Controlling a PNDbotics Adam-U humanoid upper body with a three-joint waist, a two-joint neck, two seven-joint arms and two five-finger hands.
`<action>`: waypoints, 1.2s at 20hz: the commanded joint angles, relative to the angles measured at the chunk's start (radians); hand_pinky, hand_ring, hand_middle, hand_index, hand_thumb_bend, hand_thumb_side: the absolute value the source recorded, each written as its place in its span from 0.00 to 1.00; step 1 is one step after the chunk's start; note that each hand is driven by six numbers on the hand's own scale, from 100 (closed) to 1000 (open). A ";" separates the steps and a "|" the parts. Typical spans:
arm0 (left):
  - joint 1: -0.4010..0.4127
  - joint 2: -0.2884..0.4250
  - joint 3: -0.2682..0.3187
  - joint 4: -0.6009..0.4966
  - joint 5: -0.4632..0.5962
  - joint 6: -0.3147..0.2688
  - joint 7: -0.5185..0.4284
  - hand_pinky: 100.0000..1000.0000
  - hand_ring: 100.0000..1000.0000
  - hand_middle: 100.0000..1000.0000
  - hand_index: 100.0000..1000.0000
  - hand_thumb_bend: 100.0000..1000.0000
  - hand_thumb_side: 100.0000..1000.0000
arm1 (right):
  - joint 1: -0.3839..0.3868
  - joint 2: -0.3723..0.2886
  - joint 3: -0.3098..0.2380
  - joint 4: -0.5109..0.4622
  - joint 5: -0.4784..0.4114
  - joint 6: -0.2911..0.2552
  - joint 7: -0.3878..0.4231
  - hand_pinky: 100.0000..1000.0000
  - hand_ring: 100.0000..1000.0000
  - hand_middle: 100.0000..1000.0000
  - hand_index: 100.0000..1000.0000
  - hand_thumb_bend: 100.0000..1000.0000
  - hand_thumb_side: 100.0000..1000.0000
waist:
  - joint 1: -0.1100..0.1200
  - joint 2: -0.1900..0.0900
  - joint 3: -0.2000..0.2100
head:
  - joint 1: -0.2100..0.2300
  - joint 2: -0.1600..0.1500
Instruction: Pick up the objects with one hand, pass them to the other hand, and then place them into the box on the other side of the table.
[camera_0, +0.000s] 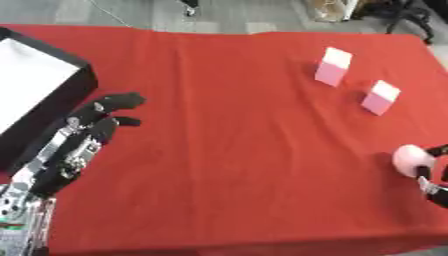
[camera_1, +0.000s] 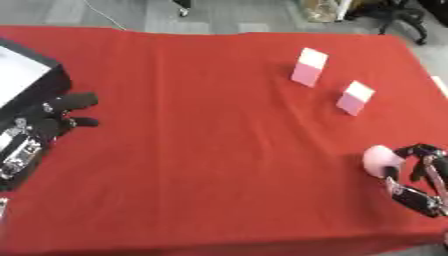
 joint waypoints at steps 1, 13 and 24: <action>-0.009 0.009 0.000 -0.013 0.004 0.003 0.000 0.81 1.00 0.81 0.84 0.00 0.75 | -0.013 -0.030 0.000 -0.027 -0.010 0.011 -0.118 0.65 0.26 0.52 0.19 0.00 0.00 | -0.001 -0.014 0.000 | -0.003 -0.003; -0.012 0.013 0.001 0.016 -0.013 0.007 0.000 0.81 1.00 0.81 0.83 0.00 0.77 | -0.092 0.007 0.095 -0.294 0.044 -0.076 -0.146 0.64 0.28 0.46 0.14 0.00 0.00 | 0.000 -0.019 0.003 | -0.007 -0.003; -0.074 0.081 -0.031 0.062 -0.066 -0.040 0.006 0.81 0.99 0.81 0.83 0.00 0.71 | -0.381 0.108 0.339 -0.360 -0.156 -0.265 -0.006 0.62 0.29 0.45 0.14 0.00 0.00 | -0.001 -0.035 0.011 | -0.005 -0.003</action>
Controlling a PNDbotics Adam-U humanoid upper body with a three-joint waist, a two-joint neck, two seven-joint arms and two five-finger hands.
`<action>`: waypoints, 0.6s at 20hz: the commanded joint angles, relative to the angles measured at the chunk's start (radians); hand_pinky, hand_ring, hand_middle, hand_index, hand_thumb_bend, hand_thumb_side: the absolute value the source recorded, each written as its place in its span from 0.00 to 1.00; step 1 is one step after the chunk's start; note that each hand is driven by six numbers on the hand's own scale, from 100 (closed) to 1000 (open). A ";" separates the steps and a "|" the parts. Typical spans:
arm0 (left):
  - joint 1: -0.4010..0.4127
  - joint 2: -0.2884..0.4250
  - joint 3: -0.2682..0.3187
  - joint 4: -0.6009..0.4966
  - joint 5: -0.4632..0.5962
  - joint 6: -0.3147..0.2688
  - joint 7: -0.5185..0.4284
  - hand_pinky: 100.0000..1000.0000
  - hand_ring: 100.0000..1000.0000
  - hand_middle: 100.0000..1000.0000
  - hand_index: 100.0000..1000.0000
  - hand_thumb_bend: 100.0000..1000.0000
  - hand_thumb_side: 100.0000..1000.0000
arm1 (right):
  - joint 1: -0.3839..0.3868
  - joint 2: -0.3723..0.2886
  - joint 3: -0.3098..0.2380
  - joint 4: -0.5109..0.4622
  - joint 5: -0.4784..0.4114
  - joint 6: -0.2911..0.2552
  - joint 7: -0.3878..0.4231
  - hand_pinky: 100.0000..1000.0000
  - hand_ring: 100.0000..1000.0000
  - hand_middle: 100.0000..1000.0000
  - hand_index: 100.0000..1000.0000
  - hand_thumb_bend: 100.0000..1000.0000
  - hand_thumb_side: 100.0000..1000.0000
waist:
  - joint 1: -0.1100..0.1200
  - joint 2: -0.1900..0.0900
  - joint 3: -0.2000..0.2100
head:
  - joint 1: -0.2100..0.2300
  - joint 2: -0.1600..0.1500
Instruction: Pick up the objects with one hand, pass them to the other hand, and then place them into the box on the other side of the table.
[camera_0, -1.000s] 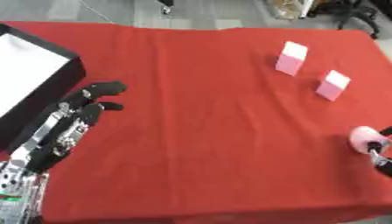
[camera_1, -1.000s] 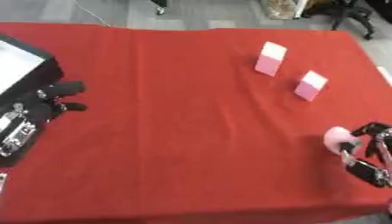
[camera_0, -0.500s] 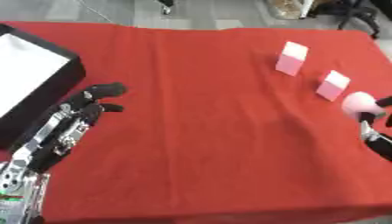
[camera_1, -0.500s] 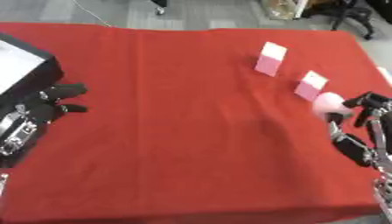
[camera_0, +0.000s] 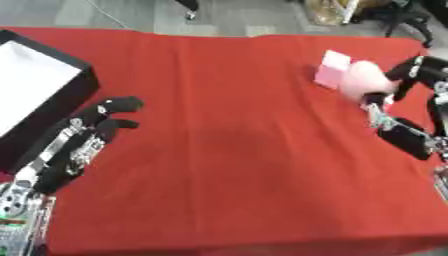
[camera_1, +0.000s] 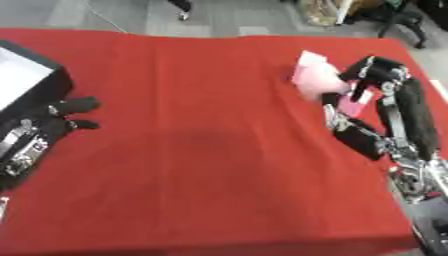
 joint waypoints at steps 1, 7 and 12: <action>-0.032 0.037 -0.020 -0.004 -0.038 -0.034 -0.001 0.81 0.99 0.81 0.83 0.00 0.70 | -0.071 0.042 0.073 -0.026 -0.092 -0.044 0.063 0.62 0.29 0.45 0.14 0.00 0.00 | 0.004 -0.019 0.003 | -0.001 -0.003; -0.110 0.092 -0.077 0.009 -0.051 -0.115 -0.004 0.81 0.98 0.81 0.83 0.00 0.70 | -0.175 0.136 0.146 -0.026 -0.227 -0.037 0.153 0.61 0.30 0.45 0.14 0.00 0.00 | 0.009 -0.020 0.007 | -0.011 -0.003; -0.168 0.115 -0.120 0.022 -0.047 -0.172 -0.034 0.82 0.98 0.83 0.85 0.00 0.74 | -0.231 0.174 0.186 -0.026 -0.285 -0.018 0.203 0.61 0.29 0.45 0.14 0.00 0.00 | 0.011 -0.018 0.012 | -0.017 -0.003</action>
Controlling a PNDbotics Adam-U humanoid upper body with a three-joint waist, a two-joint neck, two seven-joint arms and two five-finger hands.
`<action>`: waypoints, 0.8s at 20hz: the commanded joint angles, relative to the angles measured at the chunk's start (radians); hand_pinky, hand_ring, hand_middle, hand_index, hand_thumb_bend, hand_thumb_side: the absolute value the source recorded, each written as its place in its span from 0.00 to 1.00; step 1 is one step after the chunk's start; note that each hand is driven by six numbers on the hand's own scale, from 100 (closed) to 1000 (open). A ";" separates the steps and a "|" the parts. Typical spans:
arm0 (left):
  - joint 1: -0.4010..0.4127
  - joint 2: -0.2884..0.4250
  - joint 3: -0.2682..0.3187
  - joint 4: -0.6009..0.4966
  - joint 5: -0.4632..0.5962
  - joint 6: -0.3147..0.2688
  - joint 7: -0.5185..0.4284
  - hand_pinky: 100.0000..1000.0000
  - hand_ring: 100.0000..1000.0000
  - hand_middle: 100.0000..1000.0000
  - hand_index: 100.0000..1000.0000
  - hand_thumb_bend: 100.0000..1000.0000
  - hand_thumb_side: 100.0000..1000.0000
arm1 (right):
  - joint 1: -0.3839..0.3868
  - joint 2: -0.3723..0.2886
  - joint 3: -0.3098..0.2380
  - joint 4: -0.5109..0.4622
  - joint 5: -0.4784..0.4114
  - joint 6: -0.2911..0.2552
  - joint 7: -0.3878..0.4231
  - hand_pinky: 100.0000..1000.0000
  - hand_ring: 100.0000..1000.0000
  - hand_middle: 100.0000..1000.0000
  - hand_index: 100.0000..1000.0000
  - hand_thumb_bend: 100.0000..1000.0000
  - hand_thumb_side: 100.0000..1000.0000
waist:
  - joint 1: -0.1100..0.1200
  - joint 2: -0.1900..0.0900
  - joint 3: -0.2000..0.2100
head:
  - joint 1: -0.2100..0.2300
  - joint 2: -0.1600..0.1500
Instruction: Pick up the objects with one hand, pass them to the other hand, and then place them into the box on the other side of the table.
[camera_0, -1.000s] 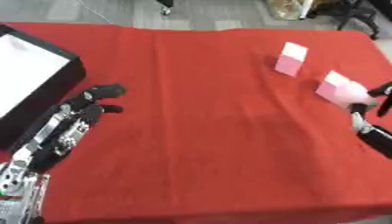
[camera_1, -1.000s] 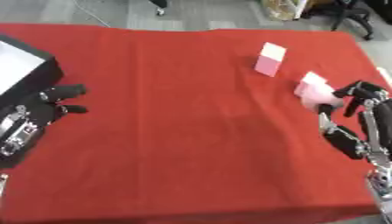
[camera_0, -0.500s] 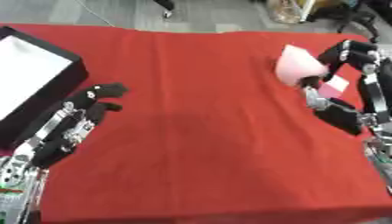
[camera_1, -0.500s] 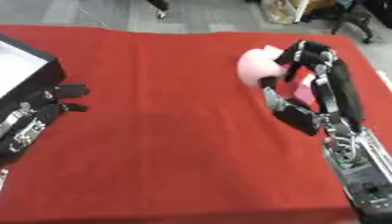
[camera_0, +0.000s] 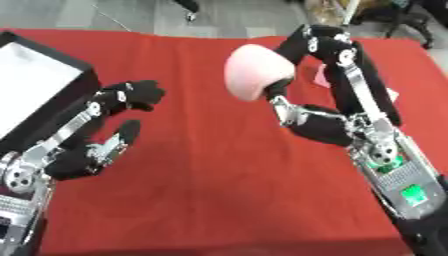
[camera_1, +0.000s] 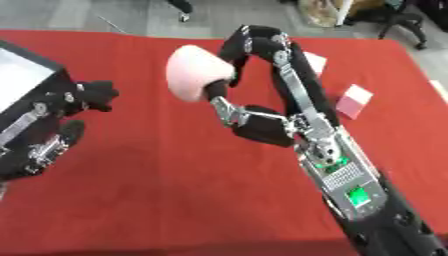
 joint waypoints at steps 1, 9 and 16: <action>-0.033 0.023 -0.029 -0.001 0.000 -0.038 -0.028 0.82 0.99 0.83 0.85 0.00 0.75 | -0.034 0.018 0.018 -0.022 -0.040 0.013 0.030 0.60 0.29 0.45 0.14 0.00 0.01 | 0.008 -0.017 0.003 | -0.007 -0.003; -0.087 -0.001 -0.069 0.050 -0.077 -0.089 -0.019 0.82 0.99 0.85 0.88 0.00 0.76 | -0.042 0.045 0.055 -0.022 -0.074 0.043 0.071 0.60 0.28 0.44 0.14 0.00 0.02 | 0.010 -0.014 0.012 | -0.011 -0.003; -0.121 -0.038 -0.092 0.105 -0.165 -0.035 0.172 0.84 1.00 0.88 0.92 0.00 0.76 | -0.041 0.045 0.066 -0.022 -0.073 0.044 0.086 0.60 0.28 0.44 0.14 0.00 0.01 | 0.006 -0.016 0.011 | -0.009 -0.003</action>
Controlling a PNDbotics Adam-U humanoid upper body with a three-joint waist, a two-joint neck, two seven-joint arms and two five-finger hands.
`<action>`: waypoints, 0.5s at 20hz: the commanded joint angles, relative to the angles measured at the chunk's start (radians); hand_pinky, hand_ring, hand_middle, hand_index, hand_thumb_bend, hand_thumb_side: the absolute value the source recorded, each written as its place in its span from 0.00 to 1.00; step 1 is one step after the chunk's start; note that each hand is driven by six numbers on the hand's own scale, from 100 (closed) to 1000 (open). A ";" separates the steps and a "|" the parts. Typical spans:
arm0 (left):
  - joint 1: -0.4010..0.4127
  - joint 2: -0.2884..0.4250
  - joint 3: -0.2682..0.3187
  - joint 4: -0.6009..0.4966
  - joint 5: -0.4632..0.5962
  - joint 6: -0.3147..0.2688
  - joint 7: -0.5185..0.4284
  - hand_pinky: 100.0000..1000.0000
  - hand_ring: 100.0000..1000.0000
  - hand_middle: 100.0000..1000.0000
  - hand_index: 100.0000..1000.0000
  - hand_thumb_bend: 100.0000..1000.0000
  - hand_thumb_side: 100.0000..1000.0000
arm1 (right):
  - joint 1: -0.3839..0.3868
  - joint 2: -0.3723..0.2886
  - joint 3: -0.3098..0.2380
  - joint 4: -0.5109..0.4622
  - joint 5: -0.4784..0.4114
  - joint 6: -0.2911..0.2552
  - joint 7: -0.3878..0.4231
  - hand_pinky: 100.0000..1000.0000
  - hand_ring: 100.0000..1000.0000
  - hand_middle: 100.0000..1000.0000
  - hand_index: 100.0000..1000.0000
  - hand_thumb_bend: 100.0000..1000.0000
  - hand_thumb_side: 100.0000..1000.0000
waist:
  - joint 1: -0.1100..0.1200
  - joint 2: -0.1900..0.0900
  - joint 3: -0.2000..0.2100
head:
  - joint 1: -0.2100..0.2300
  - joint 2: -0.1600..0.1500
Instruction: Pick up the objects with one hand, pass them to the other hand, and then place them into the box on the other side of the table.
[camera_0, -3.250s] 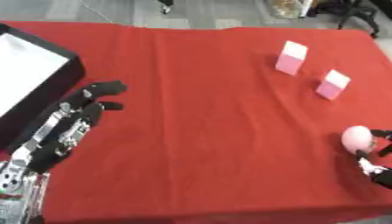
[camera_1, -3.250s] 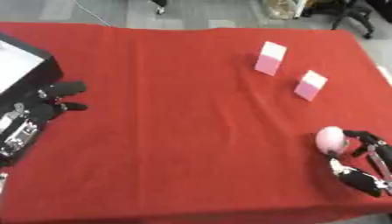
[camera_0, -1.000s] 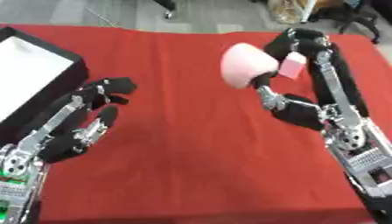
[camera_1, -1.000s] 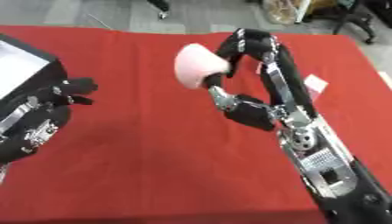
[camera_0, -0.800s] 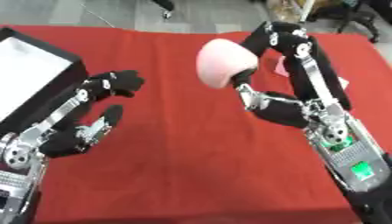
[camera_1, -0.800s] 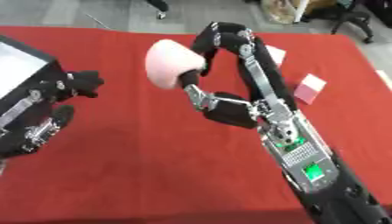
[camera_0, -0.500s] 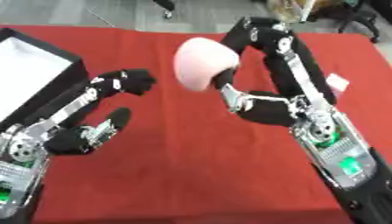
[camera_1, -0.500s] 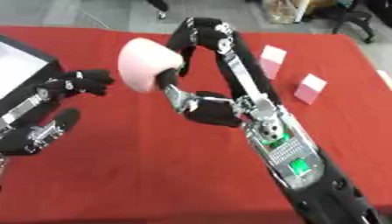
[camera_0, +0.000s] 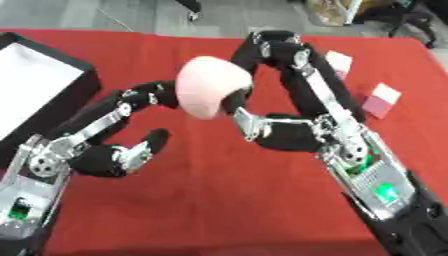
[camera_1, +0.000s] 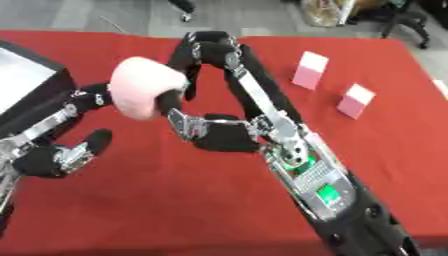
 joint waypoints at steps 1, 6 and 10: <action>-0.022 -0.011 -0.011 0.012 -0.024 0.030 0.083 0.84 1.00 0.89 0.93 0.03 0.77 | -0.015 -0.004 -0.001 -0.021 -0.002 -0.003 0.007 0.60 0.28 0.44 0.14 0.00 0.01 | 0.002 -0.016 -0.003 | -0.001 -0.003; -0.027 -0.021 -0.009 0.046 -0.003 0.082 0.125 0.85 1.00 0.90 0.97 0.11 0.79 | -0.016 -0.004 -0.002 -0.021 0.000 0.000 0.005 0.60 0.28 0.44 0.14 0.00 0.01 | 0.002 -0.014 -0.004 | -0.001 -0.003; -0.025 -0.018 -0.012 0.038 -0.009 0.066 0.108 0.85 1.00 0.91 1.00 0.11 0.79 | -0.015 -0.003 -0.004 -0.021 0.004 0.002 0.004 0.60 0.28 0.44 0.14 0.00 0.01 | 0.002 -0.012 -0.006 | -0.001 -0.003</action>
